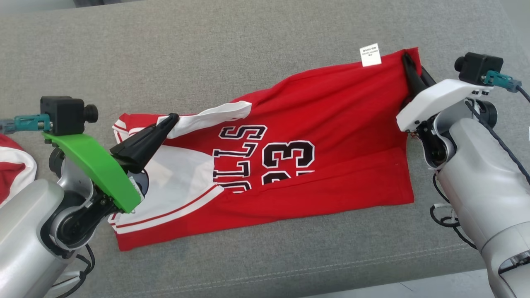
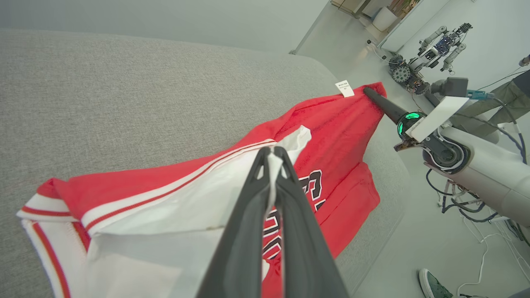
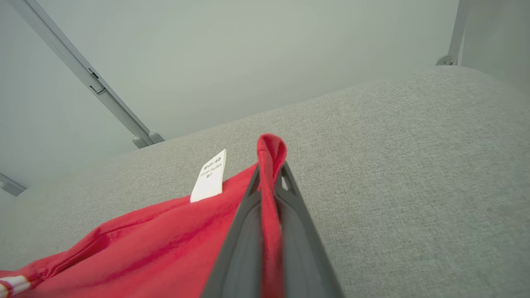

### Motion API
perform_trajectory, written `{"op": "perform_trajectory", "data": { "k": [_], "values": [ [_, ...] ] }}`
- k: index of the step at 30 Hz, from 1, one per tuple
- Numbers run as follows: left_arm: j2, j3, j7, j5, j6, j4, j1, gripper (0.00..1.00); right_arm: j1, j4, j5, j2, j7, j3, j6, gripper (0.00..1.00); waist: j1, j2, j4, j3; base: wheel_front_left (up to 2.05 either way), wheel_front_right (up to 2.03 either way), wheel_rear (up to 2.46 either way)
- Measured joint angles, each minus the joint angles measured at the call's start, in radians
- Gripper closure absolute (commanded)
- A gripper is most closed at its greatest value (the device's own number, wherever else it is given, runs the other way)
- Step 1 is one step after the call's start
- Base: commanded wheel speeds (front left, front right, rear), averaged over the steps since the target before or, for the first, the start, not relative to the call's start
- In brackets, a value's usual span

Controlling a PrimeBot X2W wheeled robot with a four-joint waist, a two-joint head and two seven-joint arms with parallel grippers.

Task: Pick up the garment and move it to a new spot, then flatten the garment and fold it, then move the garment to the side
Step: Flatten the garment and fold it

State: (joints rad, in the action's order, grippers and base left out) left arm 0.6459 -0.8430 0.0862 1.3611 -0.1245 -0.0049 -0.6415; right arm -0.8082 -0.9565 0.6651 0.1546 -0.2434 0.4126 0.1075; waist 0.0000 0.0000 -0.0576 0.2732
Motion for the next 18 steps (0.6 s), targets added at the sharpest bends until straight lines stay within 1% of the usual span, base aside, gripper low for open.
{"op": "perform_trajectory", "data": {
  "k": [2, 5, 8, 9, 13, 18],
  "values": [
    [0.002, 0.002, -0.029, 0.003, 0.000, -0.017, 0.010, 1.00, 0.017, 0.000, -0.003, 0.014, -0.004, 0.000, 0.006, 1.00, 0.0000, 0.0000, 0.005, -0.012, 0.00, 0.00, 0.00],
    [0.010, 0.010, -0.071, 0.007, 0.000, -0.037, 0.030, 1.00, 0.042, 0.001, -0.005, 0.032, -0.004, 0.000, 0.007, 1.00, 0.0000, 0.0000, 0.013, -0.030, 0.00, 0.00, 0.00],
    [0.019, 0.047, -0.137, 0.010, 0.000, -0.048, 0.046, 1.00, 0.060, 0.006, -0.006, 0.037, -0.007, 0.000, 0.007, 1.00, 0.0000, 0.0000, 0.022, -0.043, 0.00, 0.00, 0.00],
    [0.028, 0.069, -0.169, 0.027, 0.000, -0.058, 0.052, 1.00, 0.065, 0.007, -0.006, 0.033, -0.007, 0.003, 0.007, 1.00, 0.0000, 0.0000, 0.027, -0.048, 0.00, 0.00, 0.00],
    [0.040, 0.064, -0.184, 0.046, 0.000, -0.097, 0.063, 1.00, 0.064, 0.034, -0.008, 0.035, -0.007, -0.002, 0.010, 1.00, 0.0000, 0.0000, 0.033, -0.042, 0.00, 0.00, 0.00],
    [0.048, 0.021, -0.184, 0.047, 0.000, -0.134, 0.068, 1.00, 0.048, 0.078, -0.049, 0.044, -0.007, -0.007, 0.014, 1.00, 0.0000, 0.0000, 0.041, -0.020, 0.00, 0.00, 0.00]
  ]
}}
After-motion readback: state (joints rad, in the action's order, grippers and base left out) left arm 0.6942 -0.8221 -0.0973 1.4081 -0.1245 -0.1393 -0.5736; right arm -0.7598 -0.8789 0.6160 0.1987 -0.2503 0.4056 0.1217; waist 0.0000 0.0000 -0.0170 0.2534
